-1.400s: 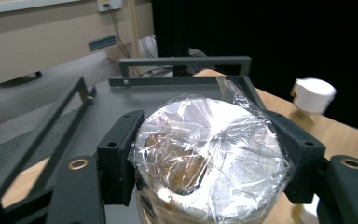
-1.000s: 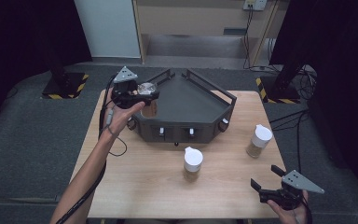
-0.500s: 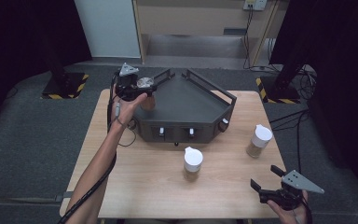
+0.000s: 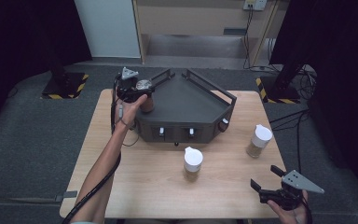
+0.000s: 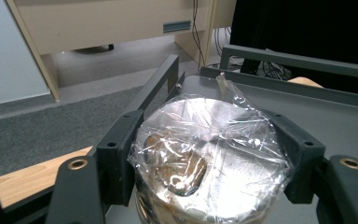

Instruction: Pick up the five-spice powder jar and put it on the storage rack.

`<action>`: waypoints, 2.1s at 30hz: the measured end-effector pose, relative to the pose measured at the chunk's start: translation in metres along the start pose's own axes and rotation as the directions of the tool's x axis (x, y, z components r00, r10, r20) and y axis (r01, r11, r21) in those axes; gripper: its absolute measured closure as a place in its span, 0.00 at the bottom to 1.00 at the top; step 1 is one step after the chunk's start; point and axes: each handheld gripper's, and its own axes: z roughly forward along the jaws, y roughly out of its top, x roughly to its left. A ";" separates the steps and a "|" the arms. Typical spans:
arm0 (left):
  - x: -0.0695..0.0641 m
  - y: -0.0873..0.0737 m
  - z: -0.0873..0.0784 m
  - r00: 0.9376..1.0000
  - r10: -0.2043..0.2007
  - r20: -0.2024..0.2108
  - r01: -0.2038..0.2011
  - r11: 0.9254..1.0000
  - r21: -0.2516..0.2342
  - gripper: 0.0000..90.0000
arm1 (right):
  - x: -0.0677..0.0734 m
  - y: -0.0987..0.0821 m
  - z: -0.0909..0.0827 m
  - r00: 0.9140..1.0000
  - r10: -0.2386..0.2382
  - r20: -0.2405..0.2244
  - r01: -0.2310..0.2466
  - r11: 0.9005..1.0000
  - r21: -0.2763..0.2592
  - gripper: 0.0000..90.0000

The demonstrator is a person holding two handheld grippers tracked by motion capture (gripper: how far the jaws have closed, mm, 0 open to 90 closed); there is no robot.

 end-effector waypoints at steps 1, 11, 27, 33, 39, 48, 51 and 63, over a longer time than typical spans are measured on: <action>0.000 0.000 0.001 1.000 -0.003 0.001 0.003 1.000 0.001 0.37 | 0.000 0.000 0.000 1.000 0.000 0.000 0.000 1.000 0.000 0.02; -0.001 -0.002 0.004 1.000 -0.012 -0.004 0.012 1.000 0.000 0.37 | 0.000 0.000 0.000 1.000 0.002 -0.002 -0.002 1.000 0.000 0.02; -0.001 -0.007 0.009 1.000 -0.018 -0.007 0.018 1.000 0.002 0.37 | -0.001 0.000 0.000 1.000 0.004 -0.004 -0.004 1.000 -0.002 0.02; -0.001 -0.007 0.009 1.000 -0.010 -0.010 0.010 1.000 -0.005 0.36 | 0.000 0.000 -0.001 1.000 0.000 -0.003 0.000 1.000 -0.002 0.02; 0.001 -0.004 0.002 1.000 -0.023 0.008 0.023 0.999 -0.048 0.19 | 0.000 0.000 -0.001 1.000 0.000 -0.006 0.000 1.000 -0.002 0.02; 0.003 0.000 -0.016 1.000 -0.005 0.015 0.006 0.995 -0.103 0.05 | 0.000 0.001 -0.001 1.000 -0.004 -0.010 0.004 1.000 0.003 0.02; 0.003 0.002 -0.024 1.000 0.010 0.024 -0.007 0.994 -0.112 0.03 | 0.000 0.001 -0.001 1.000 -0.003 -0.011 0.003 1.000 0.005 0.02; -0.003 0.000 -0.068 0.993 0.101 0.069 -0.089 0.984 -0.155 0.02 | 0.001 0.002 -0.001 1.000 0.001 -0.006 -0.001 1.000 0.013 0.02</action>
